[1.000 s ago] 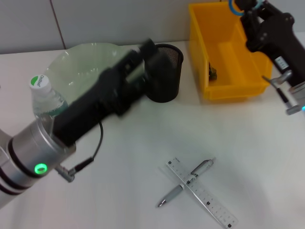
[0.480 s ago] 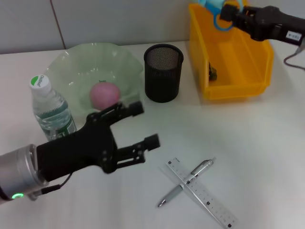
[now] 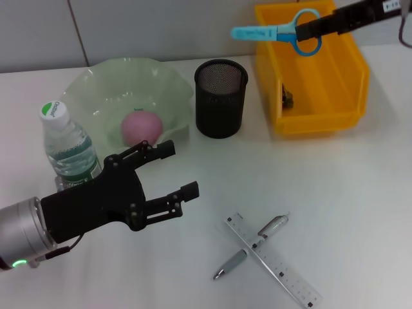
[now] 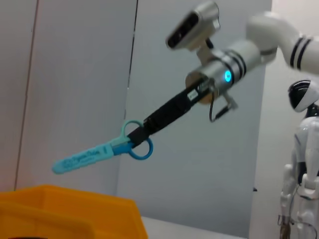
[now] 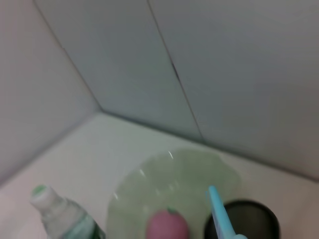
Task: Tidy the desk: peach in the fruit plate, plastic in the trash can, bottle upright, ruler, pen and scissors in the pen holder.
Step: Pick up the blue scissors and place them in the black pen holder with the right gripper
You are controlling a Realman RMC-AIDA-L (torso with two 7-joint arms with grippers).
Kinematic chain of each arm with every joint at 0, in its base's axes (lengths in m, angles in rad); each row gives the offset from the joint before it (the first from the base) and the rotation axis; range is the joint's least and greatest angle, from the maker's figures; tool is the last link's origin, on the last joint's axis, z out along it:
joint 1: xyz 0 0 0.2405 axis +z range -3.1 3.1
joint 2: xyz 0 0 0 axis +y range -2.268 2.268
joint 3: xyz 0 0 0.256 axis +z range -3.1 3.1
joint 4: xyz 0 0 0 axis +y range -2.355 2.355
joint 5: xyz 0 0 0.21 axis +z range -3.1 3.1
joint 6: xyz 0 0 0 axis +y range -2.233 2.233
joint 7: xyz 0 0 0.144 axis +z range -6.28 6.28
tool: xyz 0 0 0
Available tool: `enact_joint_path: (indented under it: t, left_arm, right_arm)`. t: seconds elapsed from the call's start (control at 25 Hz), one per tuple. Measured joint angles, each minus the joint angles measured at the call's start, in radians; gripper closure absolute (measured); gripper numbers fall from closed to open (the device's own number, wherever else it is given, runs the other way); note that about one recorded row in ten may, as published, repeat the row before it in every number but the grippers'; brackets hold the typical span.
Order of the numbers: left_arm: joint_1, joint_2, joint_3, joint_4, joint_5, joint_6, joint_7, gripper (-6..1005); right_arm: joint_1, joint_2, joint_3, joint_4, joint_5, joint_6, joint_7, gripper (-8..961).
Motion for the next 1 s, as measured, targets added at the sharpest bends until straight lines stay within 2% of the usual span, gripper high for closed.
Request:
enact_joint_path:
  t: [0.04, 0.08, 0.16, 0.2, 0.24, 0.28, 0.36, 0.4, 0.44, 0.8, 1.0]
  left_arm:
    - [-0.001, 0.0, -0.002, 0.0, 0.005, -0.022, 0.003, 157]
    - [-0.001, 0.0, -0.002, 0.0, 0.005, -0.022, 0.003, 157]
    - [-0.003, 0.002, -0.003, 0.0, 0.006, -0.035, 0.003, 157]
    - [-0.003, 0.002, -0.003, 0.0, 0.006, -0.038, 0.004, 157]
    - [-0.003, 0.002, -0.004, 0.0, 0.007, -0.04, 0.004, 156]
    - [-0.003, 0.002, -0.004, 0.0, 0.007, -0.042, 0.004, 156]
    - [-0.003, 0.002, -0.005, 0.0, 0.007, -0.047, 0.004, 156]
    - [-0.003, 0.002, -0.005, 0.0, 0.007, -0.047, 0.004, 156]
    - [-0.003, 0.002, -0.005, 0.0, 0.008, -0.048, 0.004, 156]
    - [-0.001, -0.001, -0.006, 0.0, 0.009, -0.051, 0.005, 156]
    - [0.002, -0.005, -0.006, -0.01, 0.01, -0.059, 0.018, 156]
  right_arm:
    - [0.056, -0.011, -0.002, 0.002, -0.078, -0.025, 0.044, 852]
    - [0.056, -0.011, -0.002, 0.002, -0.078, -0.025, 0.044, 851]
    - [0.118, -0.017, -0.007, 0.016, -0.167, -0.042, 0.083, 850]
    - [0.145, -0.018, -0.009, 0.025, -0.207, -0.047, 0.097, 849]
    - [0.207, -0.019, -0.013, 0.058, -0.289, -0.048, 0.117, 848]
    - [0.207, -0.019, -0.013, 0.058, -0.289, -0.048, 0.117, 848]
    - [0.282, -0.019, -0.015, 0.125, -0.371, -0.037, 0.121, 847]
    - [0.282, -0.019, -0.015, 0.125, -0.371, -0.037, 0.121, 846]
    - [0.326, -0.019, -0.025, 0.177, -0.412, -0.015, 0.122, 845]
    - [0.429, -0.027, -0.15, 0.36, -0.453, 0.098, 0.159, 840]
    - [0.477, -0.016, -0.182, 0.476, -0.495, 0.194, 0.16, 836]
